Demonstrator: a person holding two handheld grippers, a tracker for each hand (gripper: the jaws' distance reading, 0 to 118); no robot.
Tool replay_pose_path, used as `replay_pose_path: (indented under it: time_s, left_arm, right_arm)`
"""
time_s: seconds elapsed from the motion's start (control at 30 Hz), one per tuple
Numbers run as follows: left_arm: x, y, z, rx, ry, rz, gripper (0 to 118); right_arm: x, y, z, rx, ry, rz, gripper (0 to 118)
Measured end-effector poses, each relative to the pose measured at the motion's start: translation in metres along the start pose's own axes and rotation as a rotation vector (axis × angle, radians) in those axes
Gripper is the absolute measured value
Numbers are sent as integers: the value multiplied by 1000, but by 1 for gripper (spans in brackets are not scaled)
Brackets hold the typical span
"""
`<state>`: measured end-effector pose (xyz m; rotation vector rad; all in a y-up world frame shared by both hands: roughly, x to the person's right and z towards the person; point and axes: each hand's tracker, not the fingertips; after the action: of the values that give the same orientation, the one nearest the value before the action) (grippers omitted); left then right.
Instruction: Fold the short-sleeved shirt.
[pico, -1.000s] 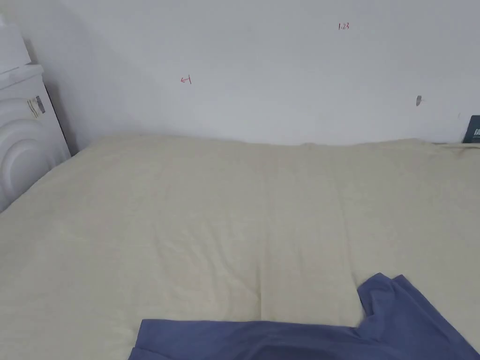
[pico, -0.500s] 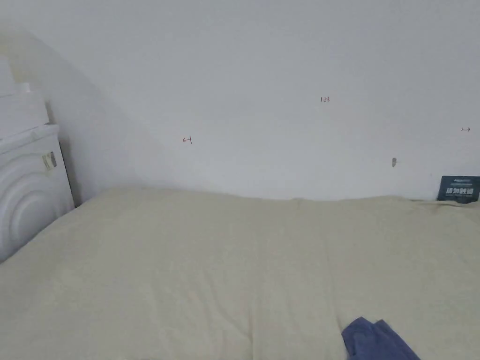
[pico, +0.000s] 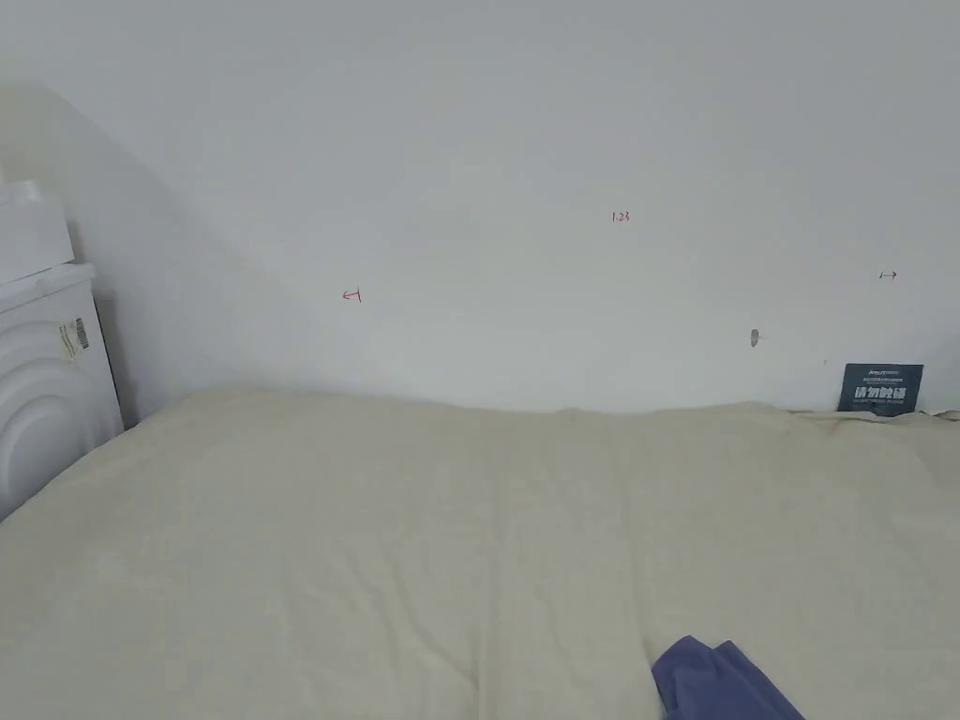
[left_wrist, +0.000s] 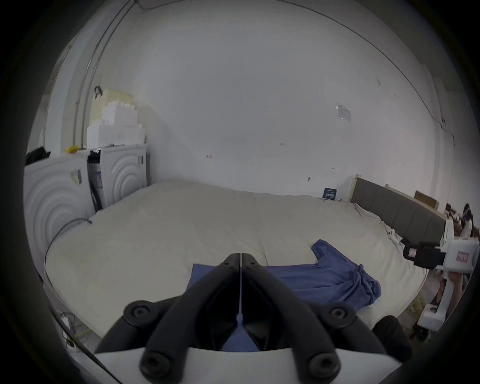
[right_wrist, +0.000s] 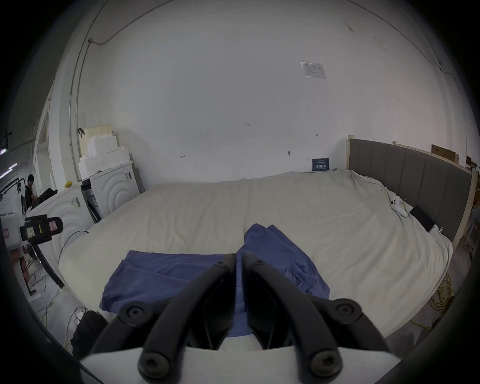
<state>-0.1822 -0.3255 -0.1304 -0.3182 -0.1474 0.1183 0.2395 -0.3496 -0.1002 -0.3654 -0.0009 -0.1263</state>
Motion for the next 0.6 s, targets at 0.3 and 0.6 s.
replay_pose_path:
  time_s: [0.3, 0.6]
  left_arm:
    - [-10, -12, 8, 40, -7, 74, 0]
    - [-3, -6, 6, 15, 23, 1, 0]
  right_arm:
    - [17, -11, -2, 35, 194, -371, 3]
    - [13, -5, 2, 33, 89, -241, 4]
